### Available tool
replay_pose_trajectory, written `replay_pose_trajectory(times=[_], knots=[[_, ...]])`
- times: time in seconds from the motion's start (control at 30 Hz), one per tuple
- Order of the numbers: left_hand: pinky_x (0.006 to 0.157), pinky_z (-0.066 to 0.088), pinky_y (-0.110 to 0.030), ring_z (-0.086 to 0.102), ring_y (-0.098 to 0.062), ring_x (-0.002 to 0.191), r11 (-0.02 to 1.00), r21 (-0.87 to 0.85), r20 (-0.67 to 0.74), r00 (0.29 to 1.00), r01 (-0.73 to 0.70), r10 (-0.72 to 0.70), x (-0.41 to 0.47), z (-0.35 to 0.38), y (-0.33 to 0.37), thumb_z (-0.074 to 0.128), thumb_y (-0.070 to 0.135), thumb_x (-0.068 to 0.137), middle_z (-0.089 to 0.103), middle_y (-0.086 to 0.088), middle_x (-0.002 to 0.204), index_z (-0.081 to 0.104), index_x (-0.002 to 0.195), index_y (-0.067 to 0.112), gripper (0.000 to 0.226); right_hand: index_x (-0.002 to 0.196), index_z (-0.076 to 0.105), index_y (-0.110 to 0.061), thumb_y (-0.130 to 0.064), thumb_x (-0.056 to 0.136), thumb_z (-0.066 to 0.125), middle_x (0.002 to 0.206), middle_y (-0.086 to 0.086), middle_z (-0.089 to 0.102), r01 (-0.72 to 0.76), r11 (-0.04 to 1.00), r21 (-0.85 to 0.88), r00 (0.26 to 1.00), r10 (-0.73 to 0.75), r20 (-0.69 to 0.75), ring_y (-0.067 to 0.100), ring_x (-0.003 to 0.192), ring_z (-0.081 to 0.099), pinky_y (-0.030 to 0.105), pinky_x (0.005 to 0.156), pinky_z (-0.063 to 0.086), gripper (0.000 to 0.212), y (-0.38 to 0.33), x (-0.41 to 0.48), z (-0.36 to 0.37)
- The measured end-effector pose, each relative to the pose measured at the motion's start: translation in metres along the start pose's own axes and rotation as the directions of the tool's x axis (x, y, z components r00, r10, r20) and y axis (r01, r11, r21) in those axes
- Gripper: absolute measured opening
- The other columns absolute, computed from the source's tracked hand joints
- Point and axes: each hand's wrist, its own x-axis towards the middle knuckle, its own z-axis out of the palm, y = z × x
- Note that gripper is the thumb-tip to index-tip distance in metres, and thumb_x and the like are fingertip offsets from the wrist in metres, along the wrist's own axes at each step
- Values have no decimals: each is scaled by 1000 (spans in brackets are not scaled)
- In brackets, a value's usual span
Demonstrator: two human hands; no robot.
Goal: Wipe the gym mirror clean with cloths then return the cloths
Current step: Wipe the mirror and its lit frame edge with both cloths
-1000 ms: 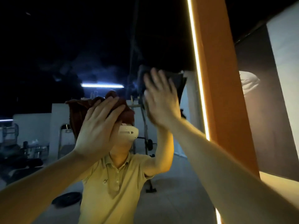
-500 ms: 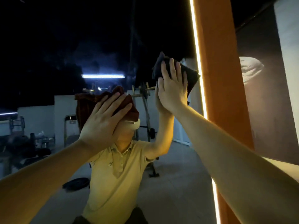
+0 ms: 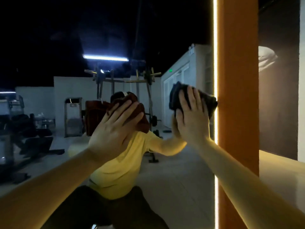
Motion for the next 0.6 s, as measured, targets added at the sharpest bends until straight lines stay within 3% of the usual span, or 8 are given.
replay_pose_trajectory(times=[0.07, 0.13, 0.27, 0.4, 0.47, 0.53, 0.6], knots=[[132, 2, -46, 13, -29, 162, 999, 35, 3, 1000, 4, -4, -4, 0, 3, 45, 26, 105, 27, -13, 170, 42, 158, 18, 54, 166, 19, -20, -37, 106, 24, 175, 6, 10, -197, 978, 65, 979, 200, -34, 26, 162, 3, 51, 130, 7, 62, -14, 47, -6], [132, 0, -46, 12, -31, 162, 999, 44, -9, 1000, -1, 1, -6, 1, 4, 55, 18, 103, 25, -15, 170, 39, 159, 16, 59, 166, 18, -21, -35, 106, 25, 175, 5, 7, -229, 970, 85, 970, 235, -64, 24, 162, 1, 50, 130, 3, 62, -35, 57, 1], [130, 13, -53, 15, -33, 161, 1000, 24, -31, 999, 19, -18, -14, 3, 9, 70, 10, 91, 25, -17, 170, 40, 159, 13, 75, 166, 20, -20, -31, 109, 30, 174, 8, 12, -32, 997, 75, 996, 39, -85, 27, 162, 6, 52, 130, 7, 59, -71, -40, 31], [129, 12, -51, 17, -35, 159, 1000, 18, -25, 1000, 11, -11, -43, 5, 22, 77, 11, 83, 26, -19, 169, 45, 157, 10, 80, 167, 15, -25, -37, 113, 28, 175, 3, 10, 92, 995, 25, 983, -95, 158, 30, 161, 13, 59, 124, 21, 57, -68, -192, 41], [130, 1, -45, 19, -35, 158, 1000, 27, -33, 999, -9, 10, -51, 4, 26, 75, 9, 81, 30, -20, 167, 48, 155, 8, 79, 166, 17, -25, -39, 114, 22, 175, 4, 9, 116, 993, 21, 966, -117, 231, 30, 161, 12, 59, 124, 23, 54, -56, -190, 31], [129, -12, -40, 20, -34, 156, 999, 31, -35, 999, -9, 10, -52, 3, 27, 69, 10, 80, 33, -21, 166, 49, 154, 7, 77, 164, 22, -19, -35, 113, 23, 174, 8, 13, -8, 1000, -13, 990, 9, 144, 30, 161, 10, 59, 126, 24, 53, -52, -134, 19], [128, -15, -39, 20, -35, 156, 1000, 16, -39, 999, 0, 1, -51, 2, 28, 65, 11, 82, 33, -22, 165, 48, 154, 6, 74, 165, 21, -16, -31, 110, 28, 174, 8, 14, -253, 967, -6, 966, 253, 45, 29, 161, 10, 56, 127, 21, 57, -54, -60, 4]])
